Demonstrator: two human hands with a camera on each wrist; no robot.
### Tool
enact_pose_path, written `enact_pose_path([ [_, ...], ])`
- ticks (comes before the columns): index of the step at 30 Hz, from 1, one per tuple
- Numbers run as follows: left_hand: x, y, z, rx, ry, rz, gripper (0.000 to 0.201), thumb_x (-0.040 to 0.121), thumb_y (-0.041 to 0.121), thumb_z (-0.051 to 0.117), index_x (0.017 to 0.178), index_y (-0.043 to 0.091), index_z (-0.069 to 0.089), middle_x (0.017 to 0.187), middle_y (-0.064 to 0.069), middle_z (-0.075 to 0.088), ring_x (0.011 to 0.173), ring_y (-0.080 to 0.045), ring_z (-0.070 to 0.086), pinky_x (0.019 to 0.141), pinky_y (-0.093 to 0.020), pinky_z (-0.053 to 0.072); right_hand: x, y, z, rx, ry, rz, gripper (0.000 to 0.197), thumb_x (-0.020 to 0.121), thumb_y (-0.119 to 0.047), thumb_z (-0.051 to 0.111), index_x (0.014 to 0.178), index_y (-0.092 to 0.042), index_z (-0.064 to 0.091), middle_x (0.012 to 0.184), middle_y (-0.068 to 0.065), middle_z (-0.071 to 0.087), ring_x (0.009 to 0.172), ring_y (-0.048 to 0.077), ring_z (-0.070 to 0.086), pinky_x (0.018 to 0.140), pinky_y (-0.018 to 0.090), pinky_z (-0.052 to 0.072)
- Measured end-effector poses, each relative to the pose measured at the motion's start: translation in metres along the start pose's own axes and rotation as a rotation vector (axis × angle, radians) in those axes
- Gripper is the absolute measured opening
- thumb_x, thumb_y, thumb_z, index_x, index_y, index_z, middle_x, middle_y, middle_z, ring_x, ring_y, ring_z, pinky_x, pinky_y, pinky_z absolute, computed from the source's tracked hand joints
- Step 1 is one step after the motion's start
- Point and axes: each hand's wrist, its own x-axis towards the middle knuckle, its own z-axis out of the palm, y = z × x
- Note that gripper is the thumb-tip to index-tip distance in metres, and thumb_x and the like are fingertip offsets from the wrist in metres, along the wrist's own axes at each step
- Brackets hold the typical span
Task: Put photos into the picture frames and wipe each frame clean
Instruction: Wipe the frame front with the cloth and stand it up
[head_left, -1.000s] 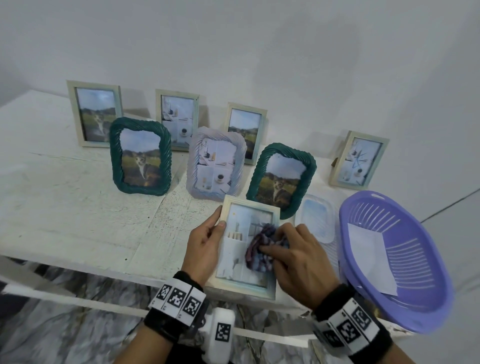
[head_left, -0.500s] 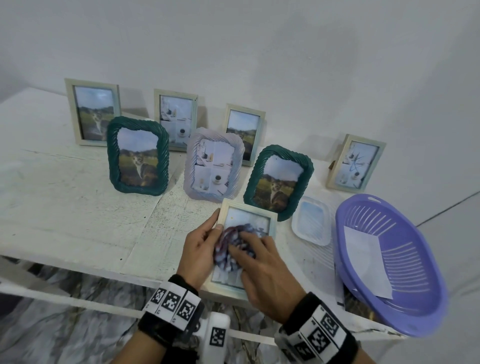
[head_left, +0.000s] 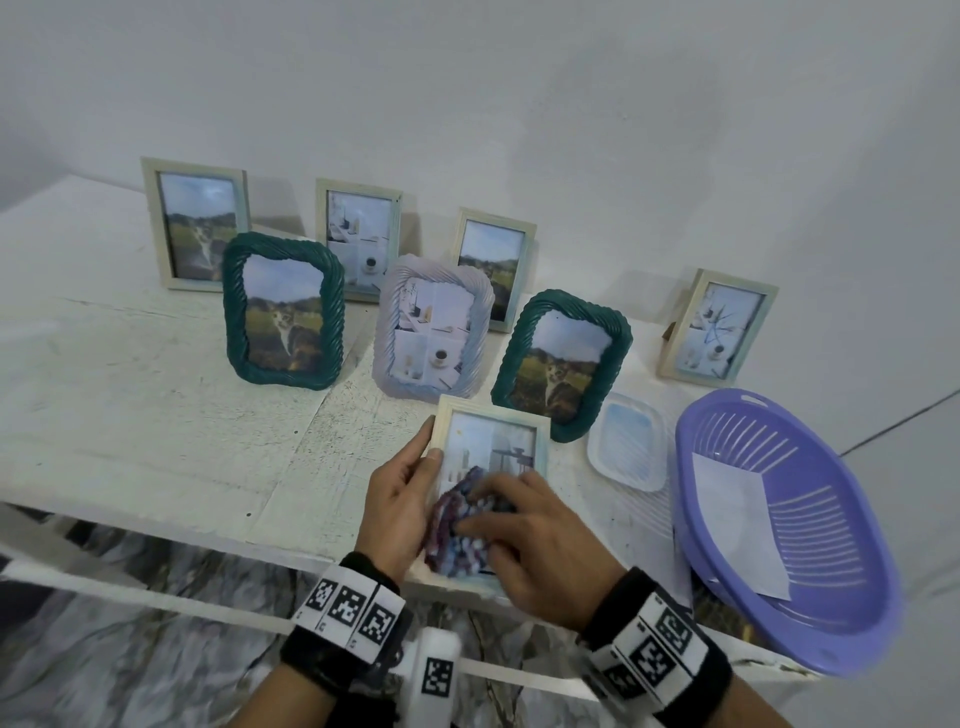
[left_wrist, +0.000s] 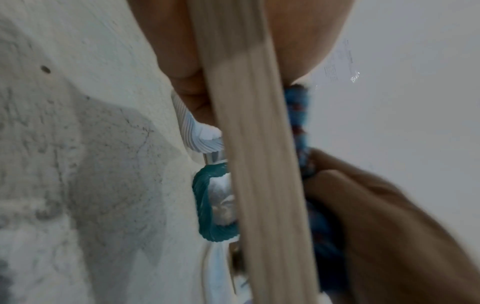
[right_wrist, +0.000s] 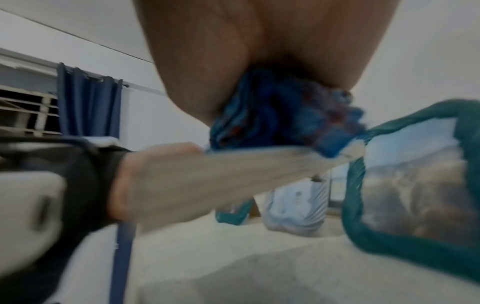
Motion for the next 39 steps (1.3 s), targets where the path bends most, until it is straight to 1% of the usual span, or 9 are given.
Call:
enact_pose_path([
  [6,0.005,0.002,0.008,-0.003,-0.003,0.016,0.037,0.1,0.003,0.044,0.129,0.023,0.055,0.121,0.0,0.067,0.113,-0.013,0.062,0.099,-0.029,0.049,0.021,0.0,-0.002,-0.14,0.209,0.167,0.043,0.08,-0.019,0.039,0.115,-0.01,0.063,0.119,0.019,0.056,0.092,0.033,0.049,0.08,0.042,0.05],
  [12,0.011,-0.002,-0.002,0.028,0.042,-0.019,0.035,0.101,0.01,0.046,0.132,0.02,0.057,0.106,0.004,0.073,0.097,-0.02,0.07,0.083,-0.036,0.056,-0.007,-0.017,0.016,0.01,0.043,0.023,0.04,0.082,-0.02,0.038,0.113,-0.019,0.064,0.113,0.005,0.053,0.09,0.023,0.047,0.08,0.031,0.043],
  [15,0.007,-0.006,-0.002,0.076,0.051,-0.022,0.036,0.1,0.009,0.047,0.133,0.022,0.054,0.11,0.014,0.07,0.098,-0.005,0.067,0.085,-0.024,0.054,-0.012,-0.013,0.014,0.092,0.007,0.047,0.041,0.085,-0.022,0.035,0.108,-0.019,0.068,0.106,0.003,0.058,0.086,0.024,0.052,0.077,0.032,0.046],
  [18,0.009,-0.007,-0.01,0.123,0.076,0.012,0.039,0.1,0.01,0.048,0.138,0.016,0.05,0.131,0.007,0.058,0.109,0.007,0.056,0.099,-0.017,0.044,-0.017,-0.007,0.002,0.207,-0.008,0.076,0.037,0.085,-0.019,0.04,0.104,-0.017,0.071,0.099,0.003,0.064,0.085,0.017,0.054,0.075,0.032,0.046],
  [23,0.014,-0.004,-0.018,0.138,0.078,0.048,0.039,0.1,0.01,0.046,0.138,0.02,0.046,0.124,0.016,0.054,0.092,0.029,0.05,0.079,0.004,0.038,-0.03,0.009,-0.025,0.602,0.177,0.291,0.028,0.082,-0.008,0.044,0.102,-0.018,0.061,0.066,-0.005,0.059,0.052,0.01,0.054,0.052,0.024,0.043],
  [25,0.015,-0.003,-0.022,0.141,0.089,0.061,0.039,0.1,0.01,0.047,0.137,0.02,0.046,0.123,0.016,0.054,0.092,0.029,0.05,0.078,0.005,0.038,-0.031,0.022,-0.027,0.523,0.333,0.36,0.024,0.086,0.002,0.046,0.096,-0.019,0.052,0.057,-0.003,0.054,0.045,0.014,0.05,0.046,0.027,0.04],
  [32,0.02,-0.001,-0.028,0.135,0.108,0.068,0.039,0.1,0.011,0.047,0.139,0.015,0.048,0.134,0.009,0.053,0.099,0.023,0.05,0.082,0.004,0.039,-0.012,0.076,-0.012,-0.053,0.451,0.739,0.015,0.087,-0.007,0.052,0.102,-0.007,0.053,0.097,0.017,0.061,0.079,0.033,0.054,0.064,0.031,0.037],
  [36,0.019,-0.001,-0.027,0.119,0.101,0.058,0.04,0.1,0.01,0.047,0.14,0.016,0.047,0.132,0.011,0.053,0.098,0.022,0.051,0.079,0.003,0.04,0.012,0.074,-0.019,-0.24,0.317,0.801,0.021,0.093,-0.007,0.048,0.106,0.004,0.061,0.112,0.022,0.06,0.102,0.039,0.053,0.087,0.043,0.041],
  [39,0.017,-0.001,-0.027,0.119,0.105,0.057,0.04,0.1,0.012,0.048,0.14,0.017,0.047,0.132,0.012,0.054,0.101,0.022,0.052,0.081,0.001,0.041,0.026,0.076,-0.027,-0.348,0.072,0.904,0.028,0.097,-0.011,0.038,0.109,-0.003,0.062,0.122,0.015,0.054,0.12,0.034,0.042,0.098,0.04,0.036],
])
